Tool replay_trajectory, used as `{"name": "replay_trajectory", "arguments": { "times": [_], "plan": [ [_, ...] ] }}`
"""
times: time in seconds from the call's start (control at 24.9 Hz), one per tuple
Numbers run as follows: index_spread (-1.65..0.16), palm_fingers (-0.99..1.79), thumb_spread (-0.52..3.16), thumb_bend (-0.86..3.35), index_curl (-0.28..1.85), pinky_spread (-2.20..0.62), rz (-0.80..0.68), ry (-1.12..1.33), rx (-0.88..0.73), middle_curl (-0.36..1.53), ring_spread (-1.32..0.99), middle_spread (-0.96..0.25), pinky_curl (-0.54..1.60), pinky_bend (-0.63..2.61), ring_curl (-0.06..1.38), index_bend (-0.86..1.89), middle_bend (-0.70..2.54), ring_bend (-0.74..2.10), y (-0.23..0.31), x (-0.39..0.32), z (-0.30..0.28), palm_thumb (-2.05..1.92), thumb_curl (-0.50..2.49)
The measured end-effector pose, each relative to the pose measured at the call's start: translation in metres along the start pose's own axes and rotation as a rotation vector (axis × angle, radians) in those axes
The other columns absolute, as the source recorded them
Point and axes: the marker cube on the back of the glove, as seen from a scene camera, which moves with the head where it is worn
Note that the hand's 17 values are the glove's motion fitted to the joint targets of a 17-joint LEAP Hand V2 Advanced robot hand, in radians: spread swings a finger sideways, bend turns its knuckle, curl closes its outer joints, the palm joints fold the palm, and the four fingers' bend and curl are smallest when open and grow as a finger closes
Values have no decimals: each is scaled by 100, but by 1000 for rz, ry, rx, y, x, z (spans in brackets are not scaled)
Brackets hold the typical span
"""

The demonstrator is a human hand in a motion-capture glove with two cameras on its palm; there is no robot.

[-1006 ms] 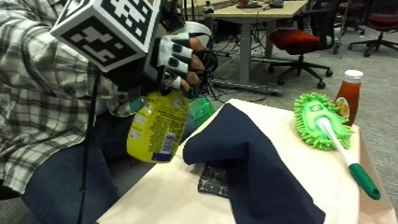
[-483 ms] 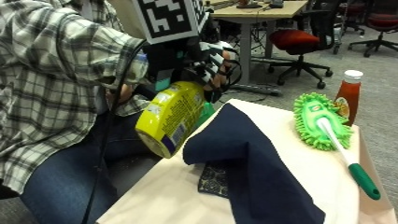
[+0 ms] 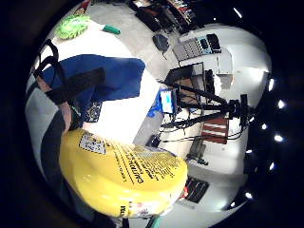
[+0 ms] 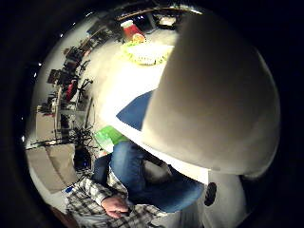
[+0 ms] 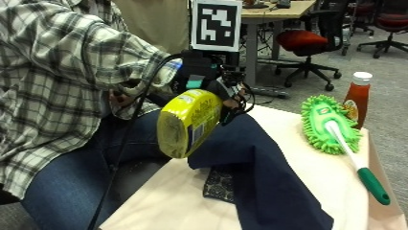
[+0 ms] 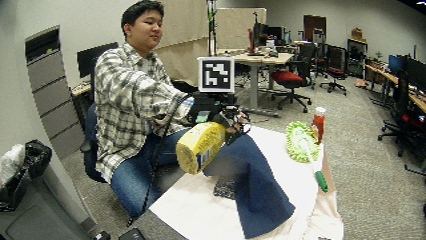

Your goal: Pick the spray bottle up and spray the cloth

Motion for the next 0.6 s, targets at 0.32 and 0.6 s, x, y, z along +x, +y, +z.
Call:
{"name": "replay_trajectory", "arguments": {
  "times": [0.32, 0.6],
  "plan": [
    [-29, 125, 16, -3, 59, -11, -107, 219, -66, 52, -20, -17, 40, 37, 47, 18, 50, 55, -8, -8, 5, 108, 80],
    [-30, 125, 16, -3, 60, -11, -115, 292, -101, 52, -21, -18, 40, 37, 47, 18, 50, 55, -7, -18, 12, 108, 81]
  ]
}}
